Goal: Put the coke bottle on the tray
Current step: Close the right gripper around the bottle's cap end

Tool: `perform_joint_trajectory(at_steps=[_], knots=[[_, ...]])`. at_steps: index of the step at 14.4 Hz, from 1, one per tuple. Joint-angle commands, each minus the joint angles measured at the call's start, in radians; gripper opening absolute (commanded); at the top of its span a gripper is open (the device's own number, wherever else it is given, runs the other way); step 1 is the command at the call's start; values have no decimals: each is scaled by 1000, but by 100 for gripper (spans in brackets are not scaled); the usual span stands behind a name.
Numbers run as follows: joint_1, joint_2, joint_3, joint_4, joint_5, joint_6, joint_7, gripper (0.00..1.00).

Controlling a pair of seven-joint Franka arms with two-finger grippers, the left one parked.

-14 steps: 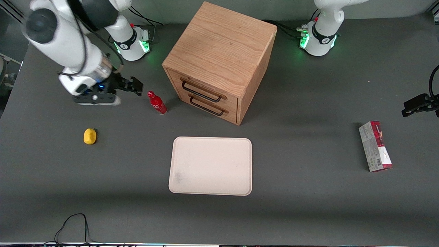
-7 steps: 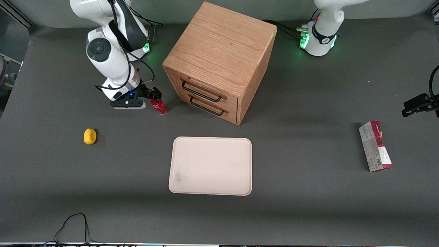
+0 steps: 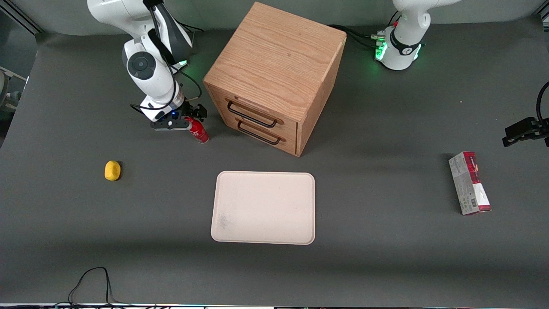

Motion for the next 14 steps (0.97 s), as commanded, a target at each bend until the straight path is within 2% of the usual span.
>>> perform_joint_trajectory(at_steps=[1,4,8,10,11,14], knots=[[7,-33,5,-25,18,17,22,95],[6,-32,5,-25,17,28,19,79],[4,-25,5,-26,17,46,6,75],[4,-19,5,-26,15,54,5,68],[4,-15,4,-26,15,54,2,56],[3,-15,2,-26,13,52,0,11]])
